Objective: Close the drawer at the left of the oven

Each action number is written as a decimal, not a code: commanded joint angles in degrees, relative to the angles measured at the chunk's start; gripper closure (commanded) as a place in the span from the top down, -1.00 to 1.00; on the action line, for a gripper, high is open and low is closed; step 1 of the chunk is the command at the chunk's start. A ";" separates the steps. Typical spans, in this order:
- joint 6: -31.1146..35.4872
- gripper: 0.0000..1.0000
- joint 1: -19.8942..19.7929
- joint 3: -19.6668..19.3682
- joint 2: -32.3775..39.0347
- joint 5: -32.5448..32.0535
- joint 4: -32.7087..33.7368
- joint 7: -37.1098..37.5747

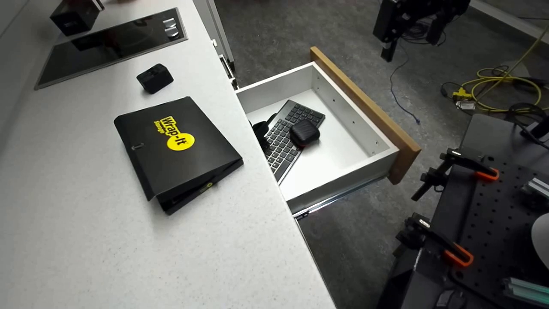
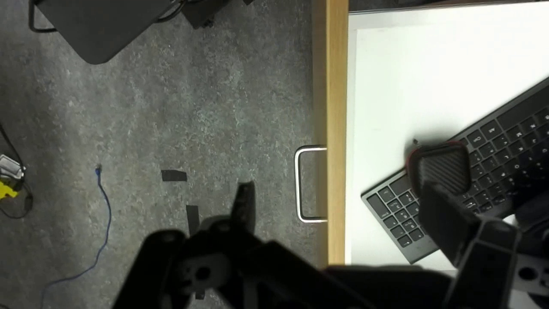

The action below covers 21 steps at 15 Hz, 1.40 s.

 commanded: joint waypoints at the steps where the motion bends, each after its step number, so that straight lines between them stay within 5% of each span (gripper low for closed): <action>1: -0.11 1.00 0.76 -1.30 1.08 -0.41 0.67 0.29; 5: -0.11 1.00 0.84 -1.35 1.89 -0.43 1.55 0.31; 6: 6.51 1.00 -0.99 -0.06 4.13 -3.42 0.98 5.02; 11: 15.70 1.00 -9.48 0.36 16.38 -20.10 5.70 21.87; 15: 15.42 1.00 -8.51 -4.67 28.97 -33.67 13.92 37.56; 17: 16.15 1.00 -5.35 -8.24 35.74 -34.84 18.17 41.62; 21: 17.00 1.00 -0.83 -11.40 48.55 -22.86 26.27 39.03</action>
